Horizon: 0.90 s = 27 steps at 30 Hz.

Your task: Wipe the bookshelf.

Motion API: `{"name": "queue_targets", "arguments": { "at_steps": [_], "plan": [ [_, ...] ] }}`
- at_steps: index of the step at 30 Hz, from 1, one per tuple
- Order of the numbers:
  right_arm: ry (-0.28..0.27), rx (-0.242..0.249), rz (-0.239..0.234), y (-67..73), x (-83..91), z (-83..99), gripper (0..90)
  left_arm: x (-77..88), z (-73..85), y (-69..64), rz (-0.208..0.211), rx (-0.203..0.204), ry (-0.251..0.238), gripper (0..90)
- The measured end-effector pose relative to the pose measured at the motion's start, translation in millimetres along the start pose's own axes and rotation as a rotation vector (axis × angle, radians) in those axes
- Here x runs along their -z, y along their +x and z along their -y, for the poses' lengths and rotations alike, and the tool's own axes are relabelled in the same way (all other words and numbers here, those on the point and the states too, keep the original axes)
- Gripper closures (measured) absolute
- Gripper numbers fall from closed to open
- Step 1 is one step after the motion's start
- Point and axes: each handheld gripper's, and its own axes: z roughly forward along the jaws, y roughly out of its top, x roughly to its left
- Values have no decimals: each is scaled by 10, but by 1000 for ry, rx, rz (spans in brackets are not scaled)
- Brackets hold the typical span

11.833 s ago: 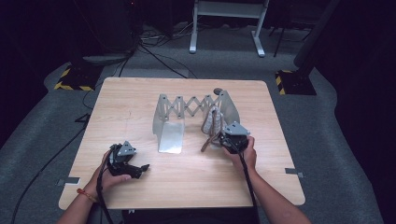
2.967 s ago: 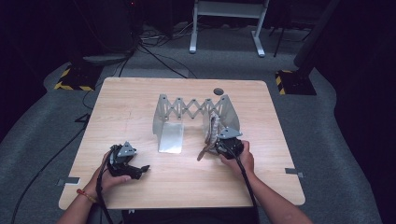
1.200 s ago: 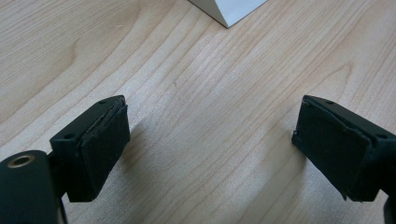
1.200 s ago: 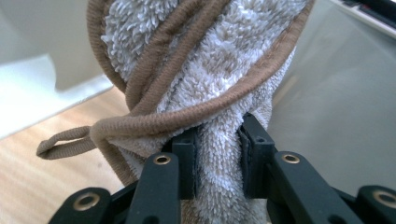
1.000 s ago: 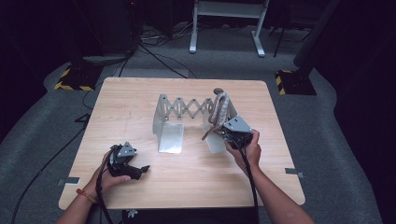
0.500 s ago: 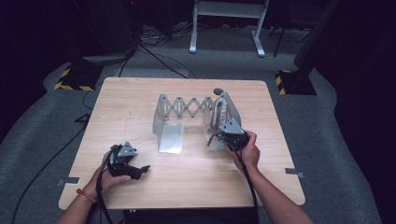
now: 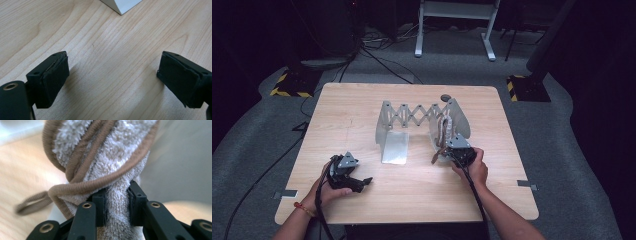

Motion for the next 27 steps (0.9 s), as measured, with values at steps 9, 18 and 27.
{"name": "queue_targets", "arguments": {
  "at_steps": [9, 18, 27],
  "plan": [
    [-175, -23, 128, -283, 428, -544, 725, -7, -6, 1, 5, 0, 1, 102],
    [-67, 3, 143, -149, -38, -393, 725, -12, -11, 2, 1, -2, -1, 100],
    [27, -33, 64, -69, -329, -115, 726, -10, -9, -1, 2, -1, 0, 102]
  ]
}}
